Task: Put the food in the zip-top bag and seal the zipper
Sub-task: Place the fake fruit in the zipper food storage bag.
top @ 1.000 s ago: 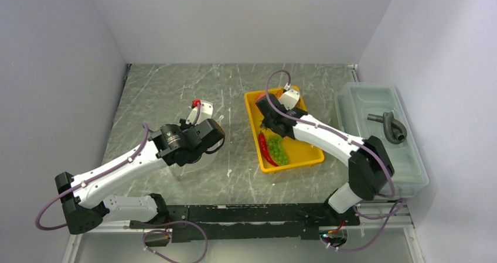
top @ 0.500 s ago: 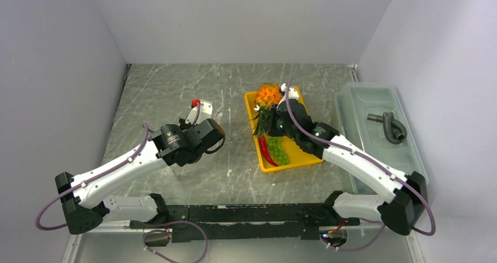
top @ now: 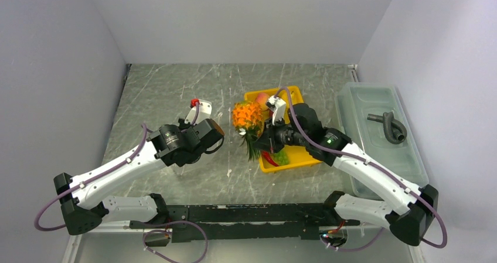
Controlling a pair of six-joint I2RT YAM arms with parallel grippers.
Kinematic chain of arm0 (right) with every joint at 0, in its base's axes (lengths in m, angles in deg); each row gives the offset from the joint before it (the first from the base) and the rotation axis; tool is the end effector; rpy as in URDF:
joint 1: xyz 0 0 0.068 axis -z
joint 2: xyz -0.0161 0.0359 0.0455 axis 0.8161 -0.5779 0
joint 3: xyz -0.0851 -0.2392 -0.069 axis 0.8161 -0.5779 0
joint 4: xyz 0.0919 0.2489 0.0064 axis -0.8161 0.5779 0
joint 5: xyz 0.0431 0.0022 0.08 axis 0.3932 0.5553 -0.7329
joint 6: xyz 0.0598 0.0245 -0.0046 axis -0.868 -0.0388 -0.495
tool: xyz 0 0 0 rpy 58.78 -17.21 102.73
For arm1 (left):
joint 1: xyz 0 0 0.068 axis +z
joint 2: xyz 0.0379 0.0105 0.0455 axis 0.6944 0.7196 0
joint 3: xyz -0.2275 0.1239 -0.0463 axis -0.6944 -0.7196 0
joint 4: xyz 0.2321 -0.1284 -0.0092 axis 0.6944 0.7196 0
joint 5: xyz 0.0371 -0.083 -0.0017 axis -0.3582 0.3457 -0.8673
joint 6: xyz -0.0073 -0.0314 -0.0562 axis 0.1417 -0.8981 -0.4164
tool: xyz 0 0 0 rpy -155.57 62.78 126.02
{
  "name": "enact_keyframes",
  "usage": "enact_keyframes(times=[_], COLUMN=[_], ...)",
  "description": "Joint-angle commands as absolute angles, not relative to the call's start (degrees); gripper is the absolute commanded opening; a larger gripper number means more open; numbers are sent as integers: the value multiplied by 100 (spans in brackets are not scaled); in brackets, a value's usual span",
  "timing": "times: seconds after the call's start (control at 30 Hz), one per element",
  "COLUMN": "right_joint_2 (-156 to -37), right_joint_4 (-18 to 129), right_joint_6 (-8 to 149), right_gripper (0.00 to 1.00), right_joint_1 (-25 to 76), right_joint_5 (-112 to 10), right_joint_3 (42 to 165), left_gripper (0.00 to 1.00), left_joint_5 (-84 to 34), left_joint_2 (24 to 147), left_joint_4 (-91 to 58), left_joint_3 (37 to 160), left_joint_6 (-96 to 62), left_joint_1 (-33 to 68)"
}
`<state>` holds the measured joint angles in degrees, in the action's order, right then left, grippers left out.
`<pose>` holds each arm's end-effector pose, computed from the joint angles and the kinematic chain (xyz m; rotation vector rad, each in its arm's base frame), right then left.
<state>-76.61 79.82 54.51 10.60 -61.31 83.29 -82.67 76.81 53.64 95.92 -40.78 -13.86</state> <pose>0.1725 0.1891 0.3099 -0.6106 2.1592 1.0034 0.1438 -0.1567 0.3249 0.2040 2.2079 0.3336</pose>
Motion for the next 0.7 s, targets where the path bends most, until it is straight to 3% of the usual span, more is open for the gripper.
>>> enact_keyframes(times=[0.0, 0.67], right_joint_2=[-7210, -7775], right_joint_4=[7931, 8060], right_joint_6=[5827, 5609], right_gripper=[0, 0], right_joint_1=[999, 320], right_joint_5=[-7263, -7917], right_joint_3=[8433, 9058], left_gripper=[0, 0], left_joint_5=[-8462, -8297], left_joint_2=[7631, 7632], left_joint_4=[5248, 5110], left_joint_3=[9619, 9606], left_joint_6=[-4092, -3988], left_joint_1=[-1394, -1394])
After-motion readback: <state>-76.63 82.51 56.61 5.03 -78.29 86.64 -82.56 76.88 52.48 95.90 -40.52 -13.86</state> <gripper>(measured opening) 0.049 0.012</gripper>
